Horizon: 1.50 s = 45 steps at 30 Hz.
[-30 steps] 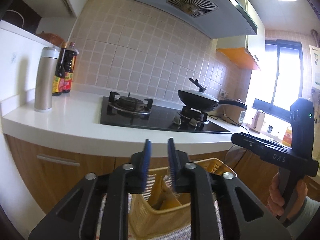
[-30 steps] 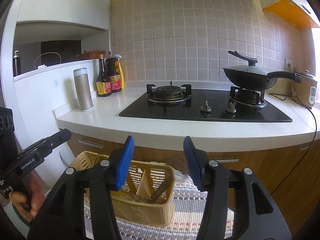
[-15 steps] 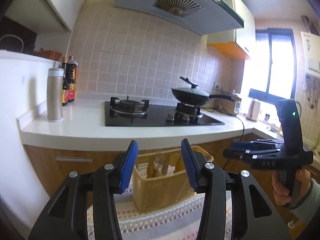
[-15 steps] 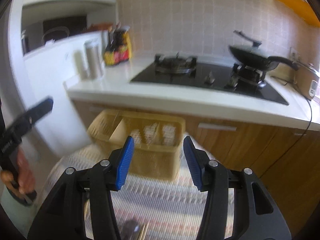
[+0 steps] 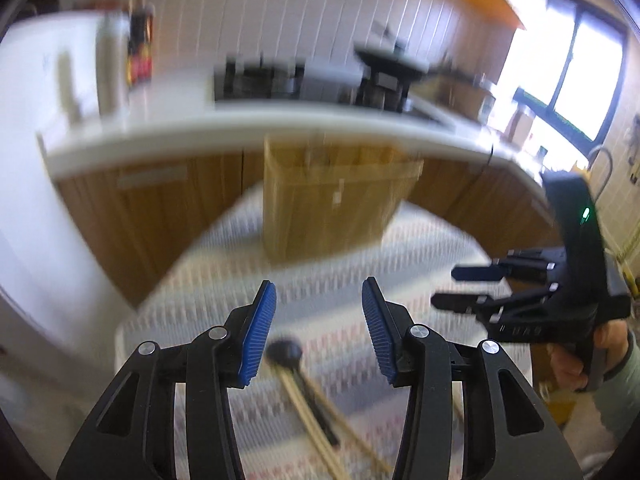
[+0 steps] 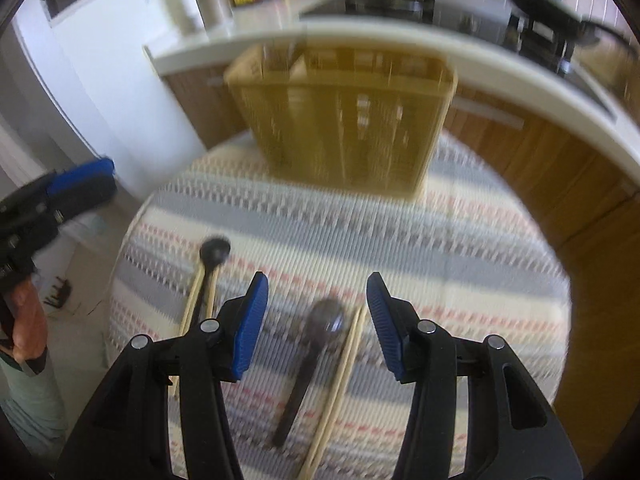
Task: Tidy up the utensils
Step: 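Grasp a clear spoon with the right tool while the left tool grasps the black spoon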
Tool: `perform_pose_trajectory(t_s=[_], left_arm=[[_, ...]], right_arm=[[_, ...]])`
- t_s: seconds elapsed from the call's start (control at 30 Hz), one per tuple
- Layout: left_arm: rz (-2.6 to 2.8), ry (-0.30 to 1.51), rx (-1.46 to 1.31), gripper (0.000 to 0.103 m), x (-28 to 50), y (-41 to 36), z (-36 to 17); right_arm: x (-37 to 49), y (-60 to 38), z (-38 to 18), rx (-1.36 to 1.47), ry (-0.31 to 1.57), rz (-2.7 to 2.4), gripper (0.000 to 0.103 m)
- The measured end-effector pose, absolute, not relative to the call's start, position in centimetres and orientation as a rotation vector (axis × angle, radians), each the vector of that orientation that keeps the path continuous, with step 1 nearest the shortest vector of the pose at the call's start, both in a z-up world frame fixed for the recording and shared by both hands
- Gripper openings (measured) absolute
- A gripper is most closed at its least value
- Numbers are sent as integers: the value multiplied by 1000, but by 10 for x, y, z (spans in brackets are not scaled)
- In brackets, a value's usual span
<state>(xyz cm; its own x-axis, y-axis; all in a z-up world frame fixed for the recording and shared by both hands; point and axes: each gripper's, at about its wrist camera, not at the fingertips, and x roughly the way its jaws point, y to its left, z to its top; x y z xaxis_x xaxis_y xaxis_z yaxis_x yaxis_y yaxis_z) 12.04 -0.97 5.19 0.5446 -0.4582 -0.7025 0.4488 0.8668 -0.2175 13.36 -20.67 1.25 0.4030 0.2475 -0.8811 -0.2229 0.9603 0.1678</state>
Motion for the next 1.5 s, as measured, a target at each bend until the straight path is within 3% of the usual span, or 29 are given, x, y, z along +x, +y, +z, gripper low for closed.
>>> perform_pose_trajectory(t_s=[0.1,0.17,0.43,0.5,0.67,0.93,1.03,1.5], left_arm=[[-520,981,0,43,131,-11,19],[-519,1066,-12,43,138,-10,-1],[-453,1219,7,46,164,-13,-52],[-422,1219,38,47,167,-17,-56],[-396,1213,92,48,170,-33,-63],[-348,1219,181,39,167,-53,-69],[-325,1208,201,33,167,-55,-69],[-366,1141,76,30,153,-7,-32]], right_arm=[[132,-206,-13,82,1223,314,45],[131,-207,-30,130,1296,334,37],[134,-208,-76,211,1443,307,37],[136,-207,-82,181,1449,287,37],[137,-202,-83,114,1432,270,25],[126,-179,-86,2,1446,256,25],[119,-165,-89,-61,1427,243,13],[113,-160,-89,-16,1418,303,10]])
